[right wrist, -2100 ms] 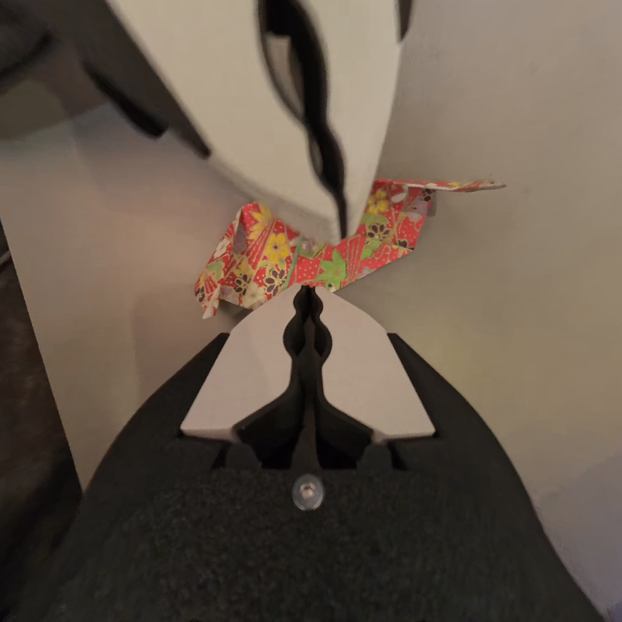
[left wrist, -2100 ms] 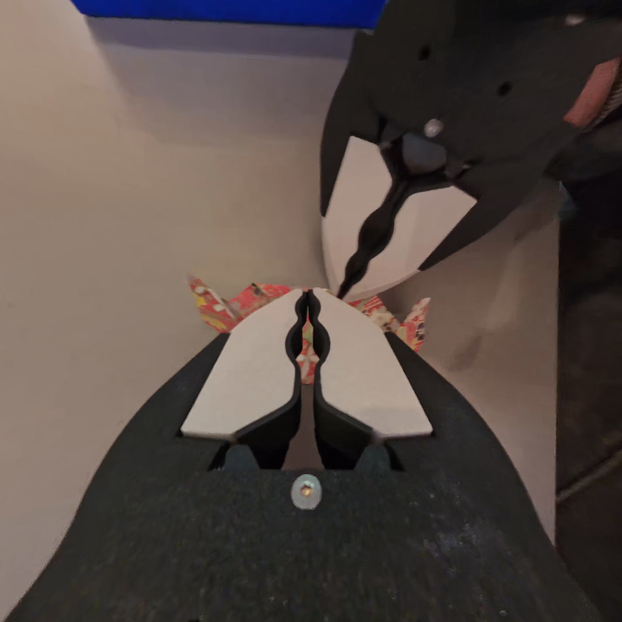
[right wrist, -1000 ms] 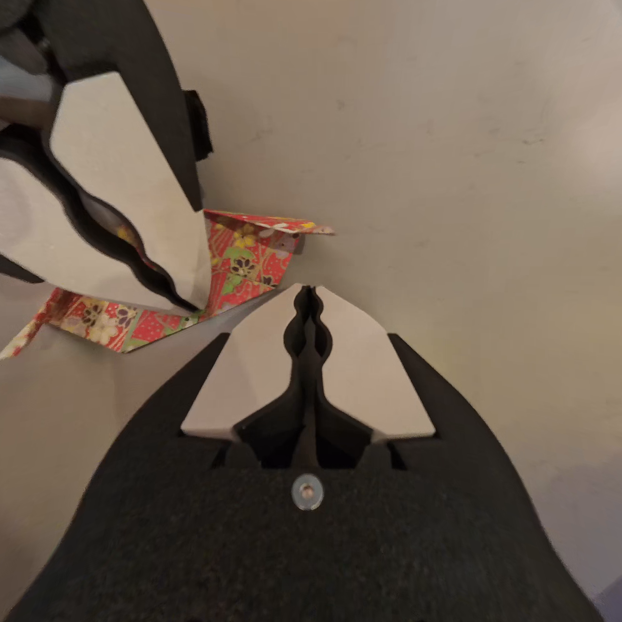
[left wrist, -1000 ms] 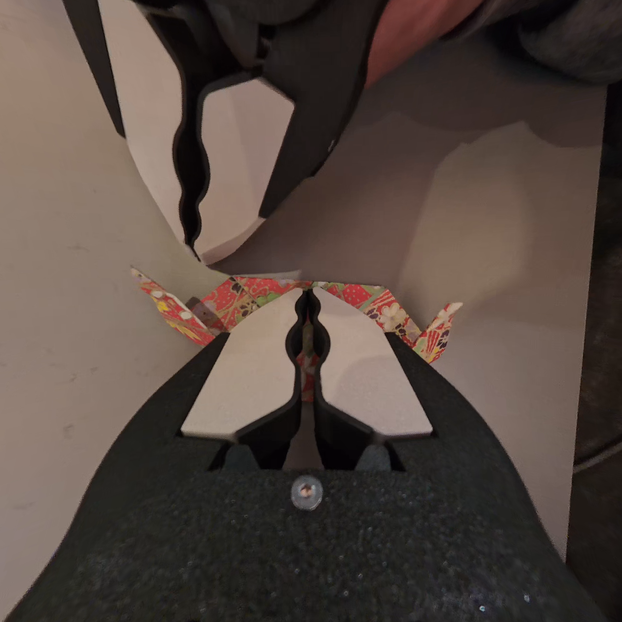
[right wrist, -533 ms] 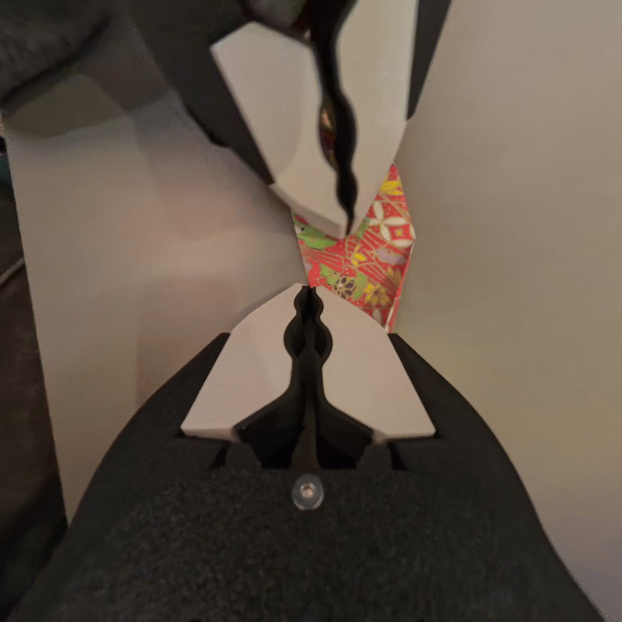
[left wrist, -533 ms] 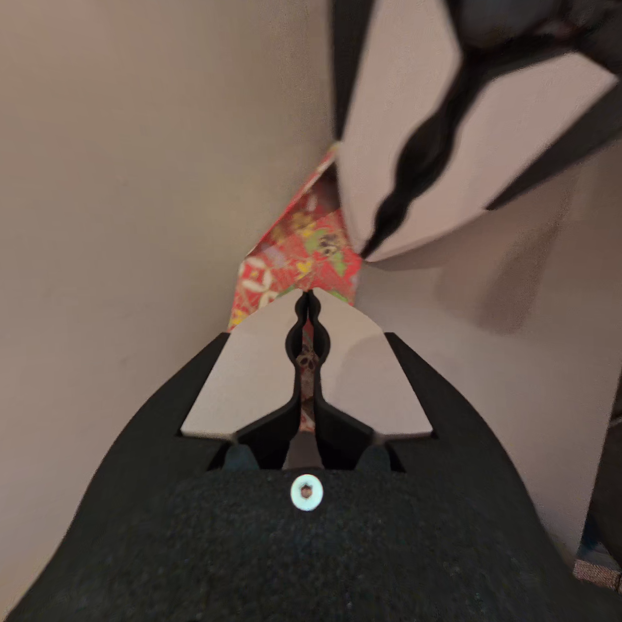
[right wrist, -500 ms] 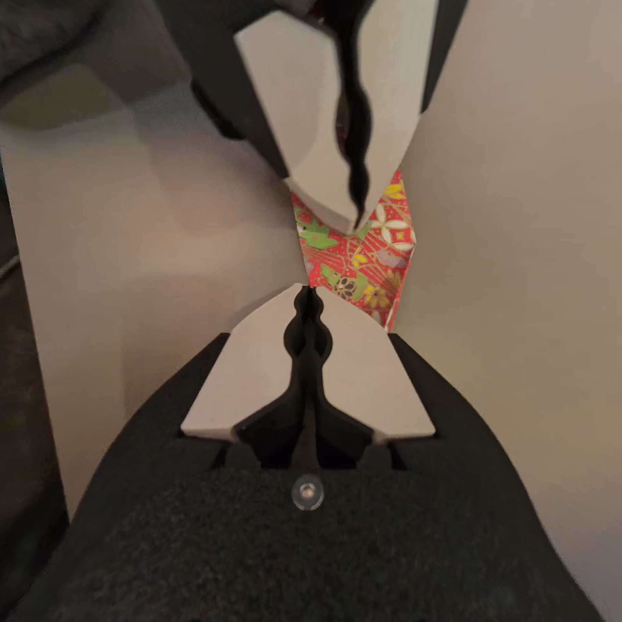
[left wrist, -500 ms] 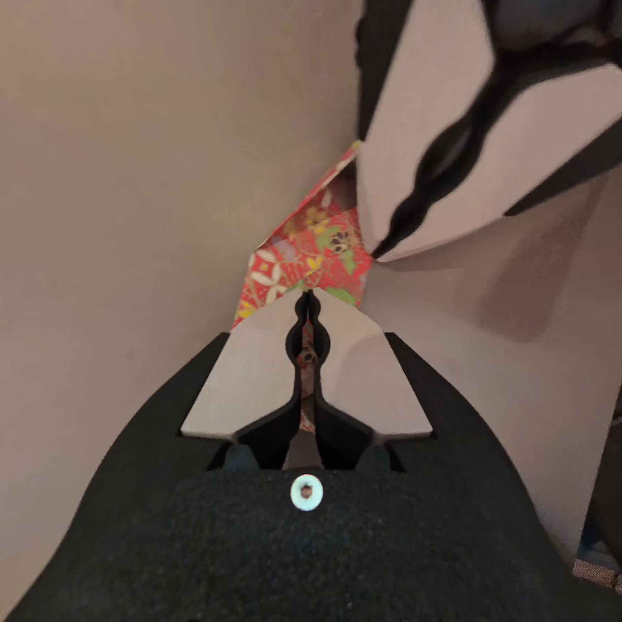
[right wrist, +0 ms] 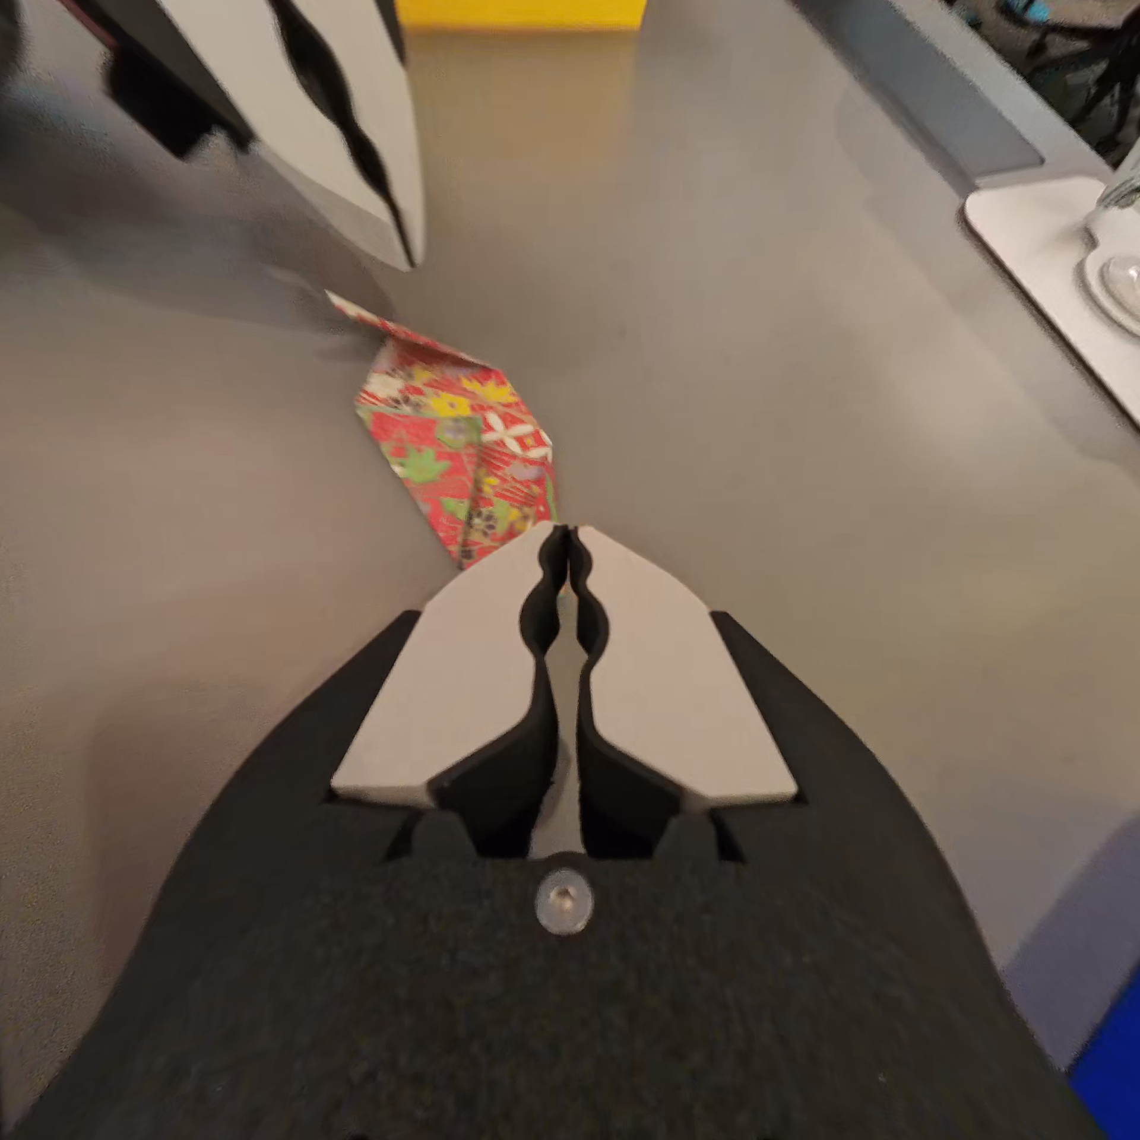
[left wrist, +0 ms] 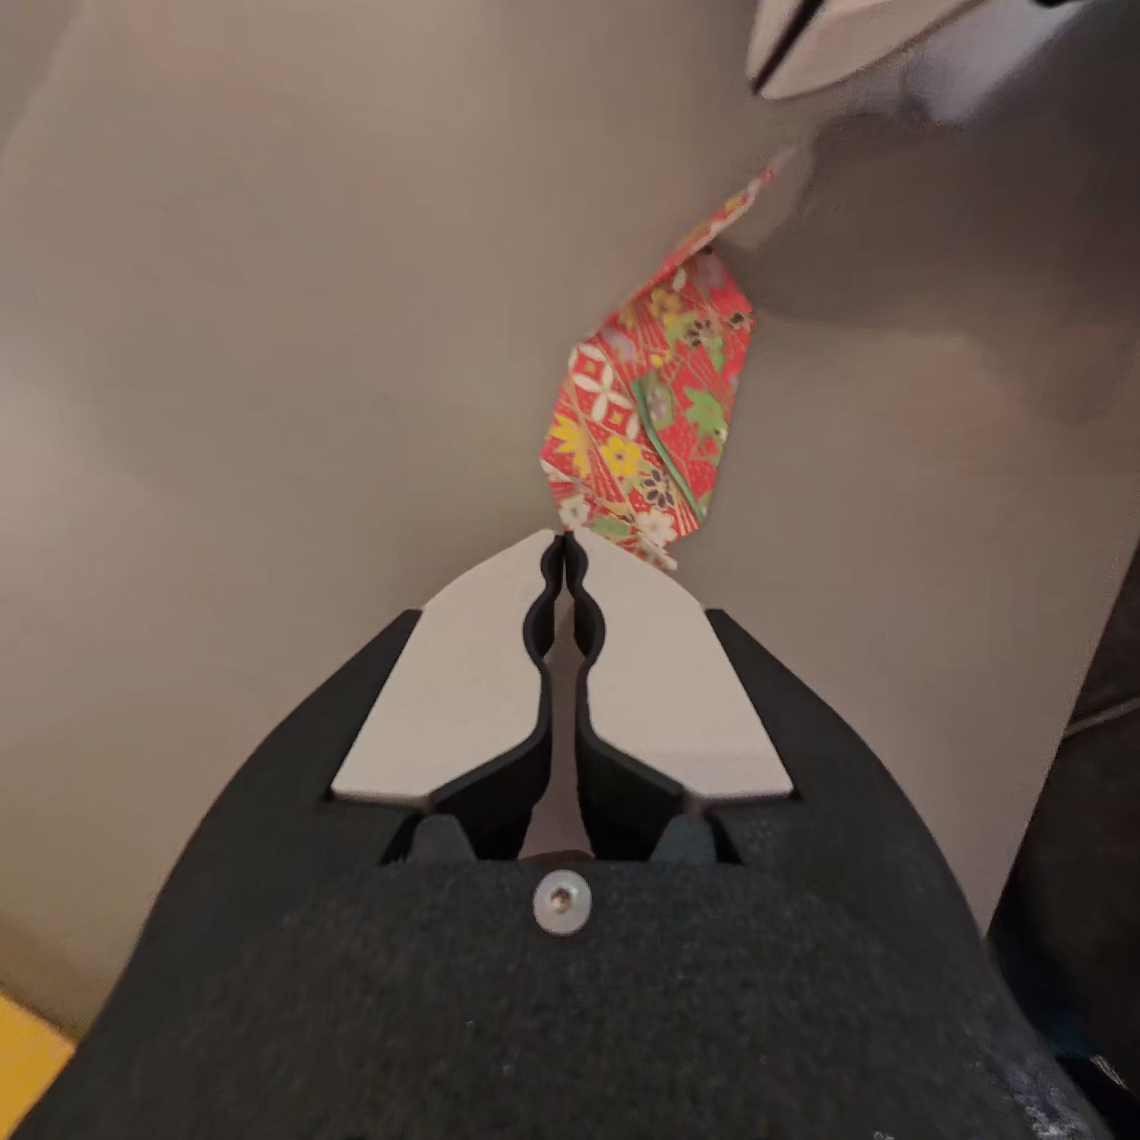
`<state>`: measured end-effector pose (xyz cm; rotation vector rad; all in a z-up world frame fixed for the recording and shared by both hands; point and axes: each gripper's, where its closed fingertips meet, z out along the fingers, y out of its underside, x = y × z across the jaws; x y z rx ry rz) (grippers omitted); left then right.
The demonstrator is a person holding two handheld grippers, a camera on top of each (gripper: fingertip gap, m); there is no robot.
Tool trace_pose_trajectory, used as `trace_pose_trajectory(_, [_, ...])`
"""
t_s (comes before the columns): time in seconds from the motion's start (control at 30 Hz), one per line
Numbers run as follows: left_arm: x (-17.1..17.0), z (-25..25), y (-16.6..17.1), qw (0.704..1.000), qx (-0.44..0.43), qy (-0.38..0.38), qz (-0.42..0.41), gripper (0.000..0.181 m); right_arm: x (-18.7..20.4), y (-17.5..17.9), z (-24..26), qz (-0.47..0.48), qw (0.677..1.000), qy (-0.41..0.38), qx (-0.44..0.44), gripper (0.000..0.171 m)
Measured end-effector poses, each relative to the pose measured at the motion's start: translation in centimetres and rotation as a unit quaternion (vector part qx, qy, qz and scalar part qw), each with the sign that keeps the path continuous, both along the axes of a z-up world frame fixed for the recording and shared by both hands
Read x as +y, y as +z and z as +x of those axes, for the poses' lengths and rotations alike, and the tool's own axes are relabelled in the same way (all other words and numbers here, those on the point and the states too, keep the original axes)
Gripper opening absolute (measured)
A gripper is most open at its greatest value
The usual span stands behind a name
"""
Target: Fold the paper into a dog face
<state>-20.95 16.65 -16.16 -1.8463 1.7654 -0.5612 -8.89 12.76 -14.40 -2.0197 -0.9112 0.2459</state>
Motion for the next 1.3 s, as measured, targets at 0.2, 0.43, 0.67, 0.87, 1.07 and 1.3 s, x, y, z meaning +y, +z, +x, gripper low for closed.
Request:
trace_pose_trajectory(0.2, [-1.8,0.6,-3.0,0.999,0.048,-0.022,-0.006,0.000,-0.2,-4.4,-0.8,-0.079,0.996,0.020,-0.047,0.000])
trace_pose_trajectory(0.43, [-2.4,1.3,-3.3,0.998,0.035,-0.011,-0.042,0.000,-1.0,-5.1,-0.8,-0.095,0.995,0.013,-0.034,0.000])
trace_pose_trajectory(0.67, [-2.5,1.3,-3.3,0.998,0.028,-0.008,-0.053,0.000,-1.2,-5.1,-0.8,-0.097,0.995,0.011,-0.023,0.000])
trace_pose_trajectory(0.87, [-2.5,1.3,-3.2,0.998,0.023,-0.007,-0.056,0.000,-1.2,-5.1,-0.8,-0.099,0.995,0.011,-0.018,0.000])
trace_pose_trajectory(1.07, [-2.5,1.3,-3.2,0.999,0.028,-0.012,-0.040,0.000,-1.0,-5.1,-0.8,-0.104,0.994,0.009,-0.011,0.000])
trace_pose_trajectory(1.3, [-2.6,1.5,-1.0,1.000,-0.003,-0.029,-0.007,0.001,0.2,-2.0,-4.1,-0.137,0.979,0.144,0.037,0.013])
